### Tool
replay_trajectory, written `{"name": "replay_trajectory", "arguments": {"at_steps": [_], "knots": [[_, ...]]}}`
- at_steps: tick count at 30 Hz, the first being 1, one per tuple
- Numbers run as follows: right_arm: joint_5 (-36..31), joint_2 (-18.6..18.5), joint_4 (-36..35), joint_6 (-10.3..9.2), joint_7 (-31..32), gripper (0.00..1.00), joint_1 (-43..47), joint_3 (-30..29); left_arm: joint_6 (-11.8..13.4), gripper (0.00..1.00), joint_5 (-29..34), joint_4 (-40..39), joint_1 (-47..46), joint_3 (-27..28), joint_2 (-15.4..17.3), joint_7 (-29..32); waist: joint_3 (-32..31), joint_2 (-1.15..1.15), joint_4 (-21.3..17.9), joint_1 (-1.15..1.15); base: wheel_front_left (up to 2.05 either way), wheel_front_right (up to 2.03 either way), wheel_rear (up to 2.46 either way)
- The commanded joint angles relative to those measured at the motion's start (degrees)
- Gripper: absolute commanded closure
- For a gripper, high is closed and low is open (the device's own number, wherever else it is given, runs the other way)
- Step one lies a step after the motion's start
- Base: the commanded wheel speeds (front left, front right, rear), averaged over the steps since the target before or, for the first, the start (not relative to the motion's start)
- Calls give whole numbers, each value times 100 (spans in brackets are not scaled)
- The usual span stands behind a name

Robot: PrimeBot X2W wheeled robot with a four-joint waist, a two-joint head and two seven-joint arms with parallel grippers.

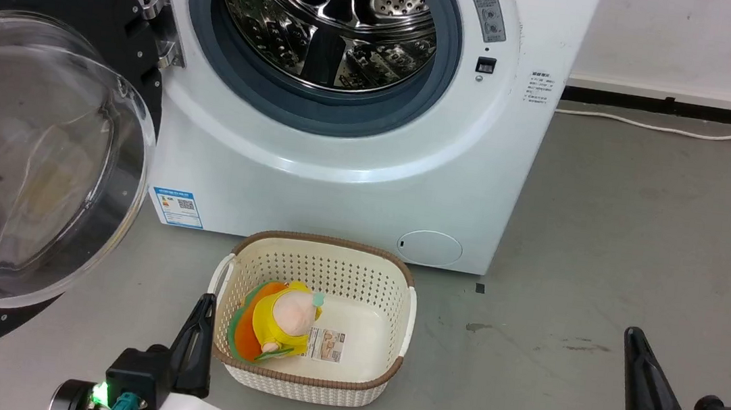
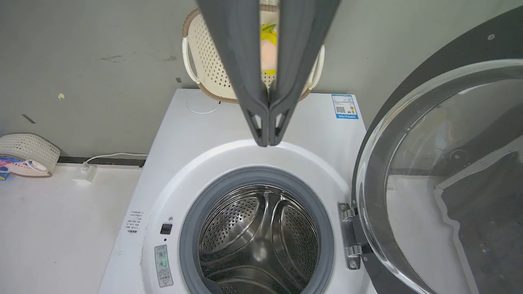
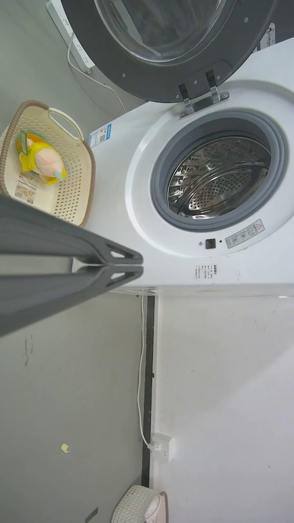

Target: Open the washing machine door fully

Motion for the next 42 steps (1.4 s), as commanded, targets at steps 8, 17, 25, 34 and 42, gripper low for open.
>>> {"name": "replay_trajectory", "arguments": {"at_steps": [8,17,25,34,42], "knots": [[-100,4,-49,1,110,100,-27,31,-58,100,116,-86,2,88,-41,113,-8,0,-2,0,0,0,0],[-173,7,-86,1,251,100,-45,64,-99,100,199,-159,4,168,-68,253,-19,0,-6,0,0,0,0],[-228,9,-114,1,357,100,-58,89,-130,100,262,-214,5,228,-88,359,-27,0,-8,0,0,0,0],[-283,12,-143,2,463,100,-71,113,-162,100,324,-268,6,288,-109,464,-35,0,-11,0,0,0,0],[-331,14,-168,2,557,100,-83,135,-189,100,379,-316,8,341,-127,558,-43,0,-13,0,0,0,0]]}}
